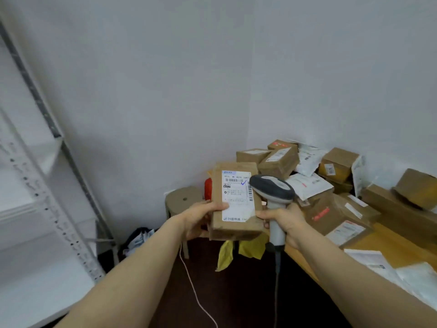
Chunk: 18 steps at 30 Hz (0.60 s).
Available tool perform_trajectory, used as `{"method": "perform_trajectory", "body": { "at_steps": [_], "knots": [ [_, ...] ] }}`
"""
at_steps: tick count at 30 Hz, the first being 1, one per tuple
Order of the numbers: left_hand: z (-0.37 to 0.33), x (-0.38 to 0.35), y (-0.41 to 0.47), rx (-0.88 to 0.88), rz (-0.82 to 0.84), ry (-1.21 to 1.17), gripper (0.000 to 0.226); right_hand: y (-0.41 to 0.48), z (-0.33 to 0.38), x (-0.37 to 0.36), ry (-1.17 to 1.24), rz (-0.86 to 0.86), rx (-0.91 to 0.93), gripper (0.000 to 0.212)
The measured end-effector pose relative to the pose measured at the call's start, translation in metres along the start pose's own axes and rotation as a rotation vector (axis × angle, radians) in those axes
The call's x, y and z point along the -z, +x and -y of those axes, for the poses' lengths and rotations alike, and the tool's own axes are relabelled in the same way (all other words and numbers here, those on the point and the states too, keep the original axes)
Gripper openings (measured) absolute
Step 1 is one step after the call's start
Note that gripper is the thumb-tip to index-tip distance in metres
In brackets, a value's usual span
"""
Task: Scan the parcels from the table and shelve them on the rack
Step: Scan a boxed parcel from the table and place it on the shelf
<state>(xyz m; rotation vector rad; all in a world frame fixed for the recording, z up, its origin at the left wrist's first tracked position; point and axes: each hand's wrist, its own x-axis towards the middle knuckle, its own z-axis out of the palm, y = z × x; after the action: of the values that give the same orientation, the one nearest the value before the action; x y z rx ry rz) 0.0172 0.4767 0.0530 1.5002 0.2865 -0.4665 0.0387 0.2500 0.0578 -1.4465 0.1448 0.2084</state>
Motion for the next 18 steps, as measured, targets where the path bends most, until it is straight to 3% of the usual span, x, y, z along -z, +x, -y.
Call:
{"method": "perform_trajectory", "body": {
  "at_steps": [6, 12, 18],
  "knots": [
    [0.027, 0.112, -0.104, -0.032, -0.173, -0.098, 0.074, -0.051, -0.001, -0.136, -0.034, 0.231, 0.056, 0.035],
    [0.086, 0.254, -0.261, -0.072, -0.477, -0.162, 0.067, -0.145, -0.036, -0.322, 0.021, 0.495, 0.012, 0.047],
    [0.152, 0.369, -0.419, -0.124, -0.737, -0.257, 0.060, -0.240, -0.086, -0.495, -0.021, 0.753, -0.082, 0.033]
  ]
}}
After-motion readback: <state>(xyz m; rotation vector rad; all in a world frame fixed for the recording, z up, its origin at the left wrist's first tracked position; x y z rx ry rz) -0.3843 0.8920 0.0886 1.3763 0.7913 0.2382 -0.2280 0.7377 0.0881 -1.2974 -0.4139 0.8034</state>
